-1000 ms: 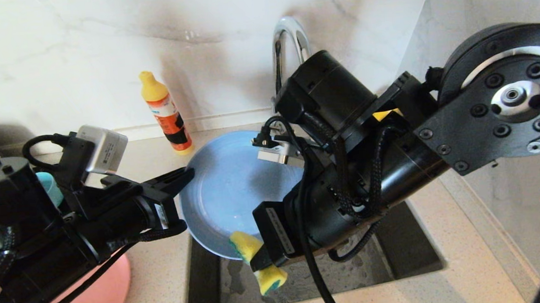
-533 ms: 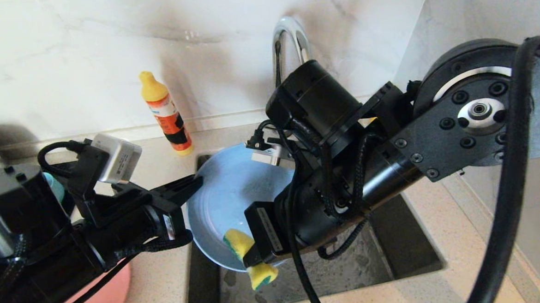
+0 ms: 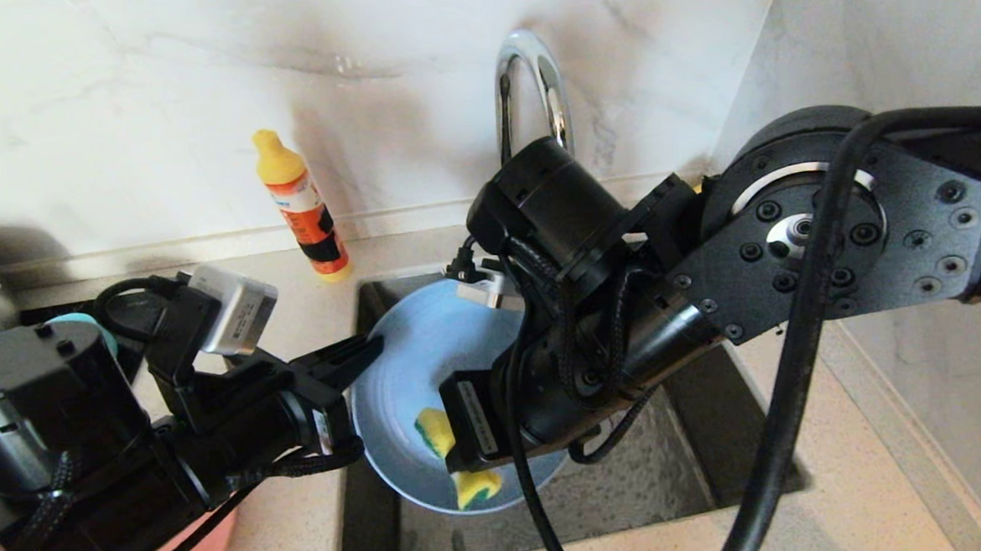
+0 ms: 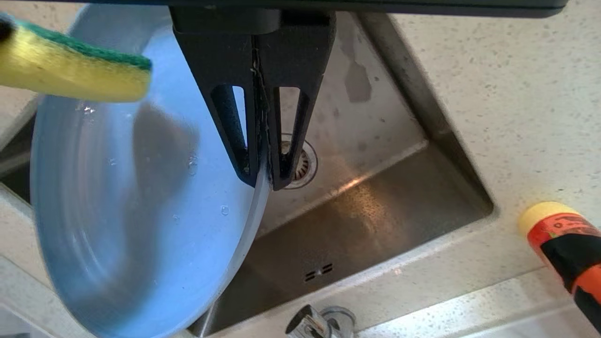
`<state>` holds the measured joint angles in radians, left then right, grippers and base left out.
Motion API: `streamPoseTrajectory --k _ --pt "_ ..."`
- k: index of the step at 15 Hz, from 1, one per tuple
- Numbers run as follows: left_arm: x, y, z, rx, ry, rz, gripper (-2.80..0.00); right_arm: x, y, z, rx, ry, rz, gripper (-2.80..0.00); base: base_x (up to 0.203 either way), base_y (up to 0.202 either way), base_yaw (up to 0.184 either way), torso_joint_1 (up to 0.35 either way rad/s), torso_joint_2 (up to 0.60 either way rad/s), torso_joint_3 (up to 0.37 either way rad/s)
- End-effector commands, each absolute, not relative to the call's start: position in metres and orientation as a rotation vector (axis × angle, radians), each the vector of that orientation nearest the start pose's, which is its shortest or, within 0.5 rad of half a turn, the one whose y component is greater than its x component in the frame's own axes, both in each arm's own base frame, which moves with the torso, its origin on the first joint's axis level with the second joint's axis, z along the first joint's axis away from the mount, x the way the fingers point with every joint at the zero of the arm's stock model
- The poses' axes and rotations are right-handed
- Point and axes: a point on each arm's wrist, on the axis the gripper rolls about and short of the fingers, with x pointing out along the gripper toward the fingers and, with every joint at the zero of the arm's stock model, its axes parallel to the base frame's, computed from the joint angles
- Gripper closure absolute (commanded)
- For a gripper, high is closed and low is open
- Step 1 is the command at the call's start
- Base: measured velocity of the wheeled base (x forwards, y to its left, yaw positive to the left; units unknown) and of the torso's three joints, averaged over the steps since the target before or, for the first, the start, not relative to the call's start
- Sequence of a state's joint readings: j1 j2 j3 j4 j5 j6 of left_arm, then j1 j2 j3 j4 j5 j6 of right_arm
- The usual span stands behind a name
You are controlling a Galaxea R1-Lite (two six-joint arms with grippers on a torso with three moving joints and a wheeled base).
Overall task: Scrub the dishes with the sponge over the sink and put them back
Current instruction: Wipe the plate
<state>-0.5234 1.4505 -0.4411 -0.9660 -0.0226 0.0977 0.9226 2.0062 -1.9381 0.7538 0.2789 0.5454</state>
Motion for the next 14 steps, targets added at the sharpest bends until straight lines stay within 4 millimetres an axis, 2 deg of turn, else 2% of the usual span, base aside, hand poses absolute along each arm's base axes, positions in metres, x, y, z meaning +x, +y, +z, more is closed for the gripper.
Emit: streamPoseTrajectory --k 1,9,14 --pt "0.194 -0.114 0.184 0.108 0.020 -0.552 0.00 0.224 0.303 0.259 0.178 1.103 0.851 0.00 0.000 0.000 0.000 0.000 0.00 0.000" --pt "0.190 -0.114 0.184 0.107 0.017 -0.564 0.00 0.241 0.293 0.263 0.221 1.037 0.814 0.00 0.000 0.000 0.000 0.000 0.00 0.000" --pt "0.190 -0.114 0.182 0.105 0.007 -0.563 0.00 0.248 0.280 0.273 0.251 0.995 0.794 0.00 0.000 0.000 0.000 0.000 0.00 0.000"
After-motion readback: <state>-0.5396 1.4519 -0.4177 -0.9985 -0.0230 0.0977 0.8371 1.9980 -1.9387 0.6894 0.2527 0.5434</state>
